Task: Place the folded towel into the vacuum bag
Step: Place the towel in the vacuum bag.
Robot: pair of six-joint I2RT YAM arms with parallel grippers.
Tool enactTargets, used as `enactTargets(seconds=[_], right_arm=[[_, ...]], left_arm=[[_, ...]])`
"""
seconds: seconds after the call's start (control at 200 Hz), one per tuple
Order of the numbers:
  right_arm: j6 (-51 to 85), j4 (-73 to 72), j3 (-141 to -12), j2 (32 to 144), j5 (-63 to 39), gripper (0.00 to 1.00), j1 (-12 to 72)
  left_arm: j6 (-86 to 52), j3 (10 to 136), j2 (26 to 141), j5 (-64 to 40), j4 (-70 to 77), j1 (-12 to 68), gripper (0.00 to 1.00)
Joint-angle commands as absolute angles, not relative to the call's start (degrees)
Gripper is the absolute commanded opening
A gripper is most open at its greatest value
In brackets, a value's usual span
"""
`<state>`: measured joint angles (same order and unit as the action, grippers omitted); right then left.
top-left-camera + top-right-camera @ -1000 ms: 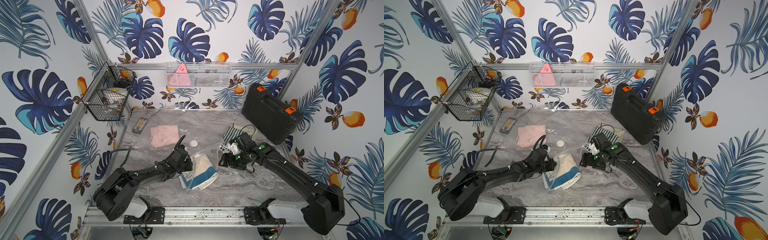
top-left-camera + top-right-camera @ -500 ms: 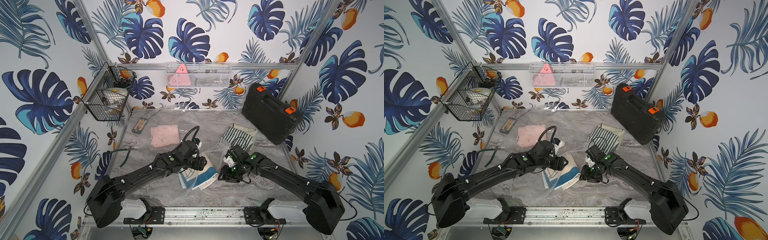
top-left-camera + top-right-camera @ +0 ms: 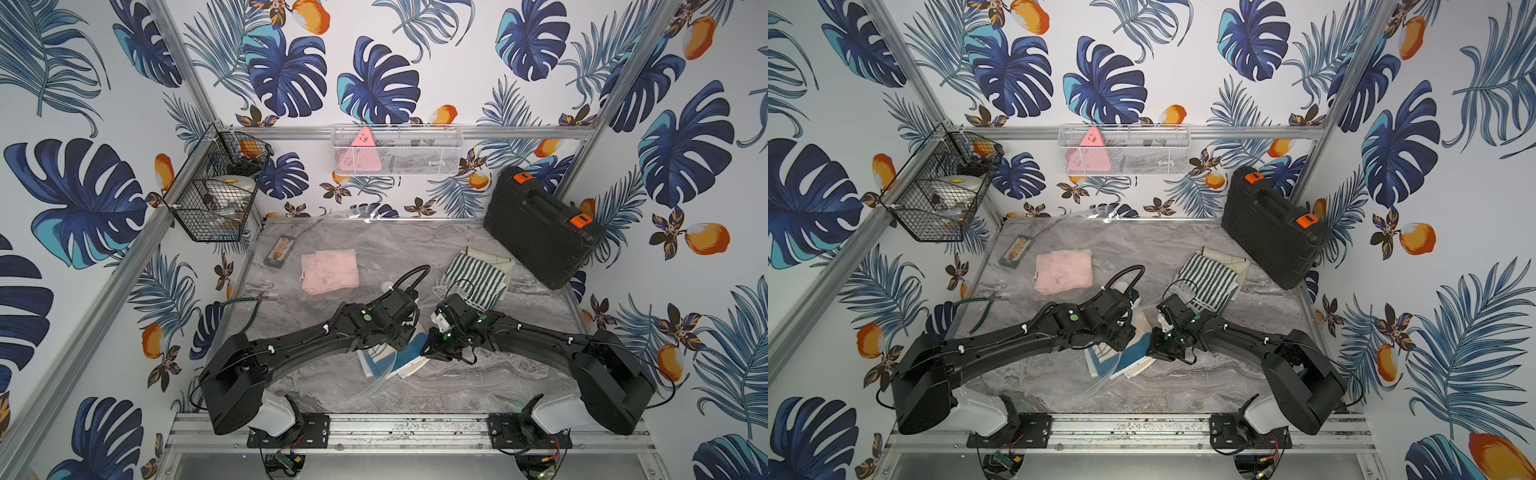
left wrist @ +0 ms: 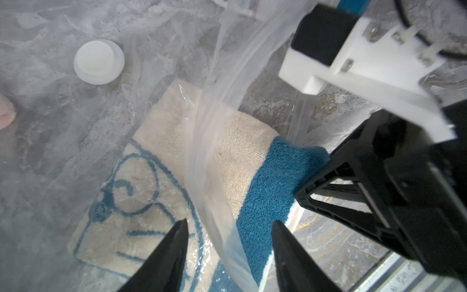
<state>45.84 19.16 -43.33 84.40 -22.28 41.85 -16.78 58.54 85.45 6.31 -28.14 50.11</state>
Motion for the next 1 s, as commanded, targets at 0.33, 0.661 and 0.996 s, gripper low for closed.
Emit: enactTargets(seconds=[0.33,0.661,0.996], right_arm=[[41.1,1.1,-44.5,93.2,-16.3,0.02,48.7],[40.1,-15.4,-52.3,104.6,-17.4,0.10,52.1],[34.9,10.9,-46.0,86.0,-25.8,0.78,47.0]], left_arm=[[-14.7,61.9,84.5,-0.4,-23.4,49.0,0.00],[-14.9,61.6,82.0,0.1,-26.3,49.1,0.00],[-16.5,56.8,75.8,1.3,-28.0,44.6,0.00]])
